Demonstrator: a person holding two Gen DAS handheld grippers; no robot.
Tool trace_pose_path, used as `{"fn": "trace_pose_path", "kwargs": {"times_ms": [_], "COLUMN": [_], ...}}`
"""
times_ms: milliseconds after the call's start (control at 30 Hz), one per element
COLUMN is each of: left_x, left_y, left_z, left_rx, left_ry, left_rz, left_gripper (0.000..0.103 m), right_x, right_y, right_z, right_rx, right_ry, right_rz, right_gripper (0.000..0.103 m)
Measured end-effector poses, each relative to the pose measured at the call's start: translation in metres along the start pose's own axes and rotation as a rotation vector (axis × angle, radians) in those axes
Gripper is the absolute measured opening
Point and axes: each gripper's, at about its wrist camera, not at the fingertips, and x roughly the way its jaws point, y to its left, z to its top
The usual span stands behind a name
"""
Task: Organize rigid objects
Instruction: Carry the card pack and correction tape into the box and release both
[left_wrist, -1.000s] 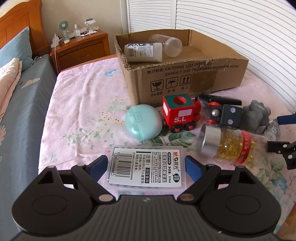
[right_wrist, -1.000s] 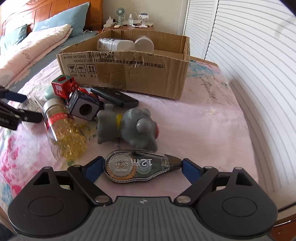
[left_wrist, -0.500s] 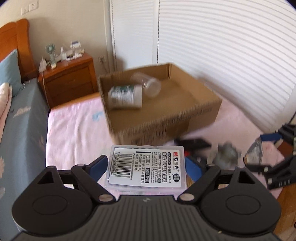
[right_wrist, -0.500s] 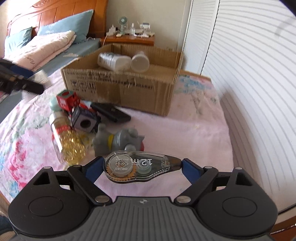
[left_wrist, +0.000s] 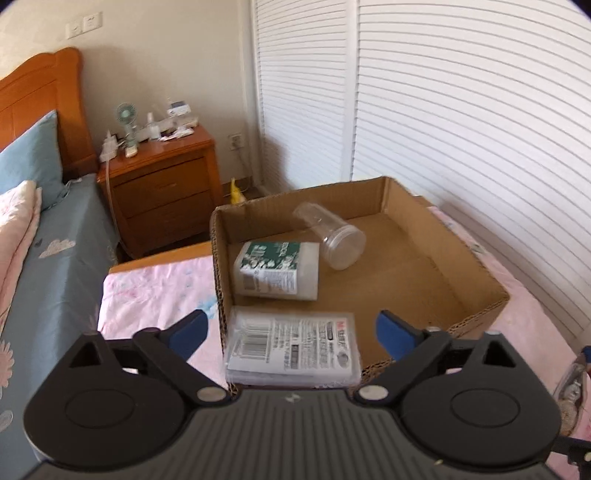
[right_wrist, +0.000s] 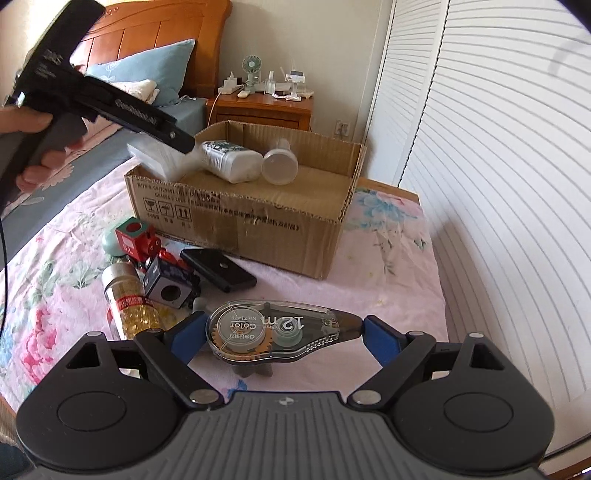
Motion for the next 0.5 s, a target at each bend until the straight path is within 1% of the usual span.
{"fn": "trace_pose_path", "kwargs": {"times_ms": [100, 200, 300, 433, 500], "left_x": [-0.007, -0.020, -0.035, -0.048, -0.052], "left_y": [0.001, -0.001, -0.005, -0.010, -0.011], "left_z": [-0.009, -0.018, -0.029, -0.046, -0.054], "left_rx": [-0.019, -0.024, -0.017, -0.022, -0.026], "left_ry": [0.016, 0.025, 0.023, 0.032, 0.043], "left_rz": [-0.027, -0.029, -0.008, 0.018, 0.019], "left_gripper": [0.098, 0.099, 0.101, 0.102, 0.102], "right_x": [0.000, 0.000, -0.001, 0.002, 0.005], "right_y": [-0.001, -0.002, -0.003, -0.005, -0.006], "right_z": [0.003, 0.010, 0.020, 0.038, 0.048], "right_rx": [-0.004, 0.000, 0.000, 0.006, 0.006], "right_ry": [-0.008, -0.018, -0.039, -0.062, -0.072], "right_rz": [0.007, 0.015, 0.026, 0.050, 0.057], "right_gripper": [0.093, 0.093, 0.093, 0.093, 0.093]}}
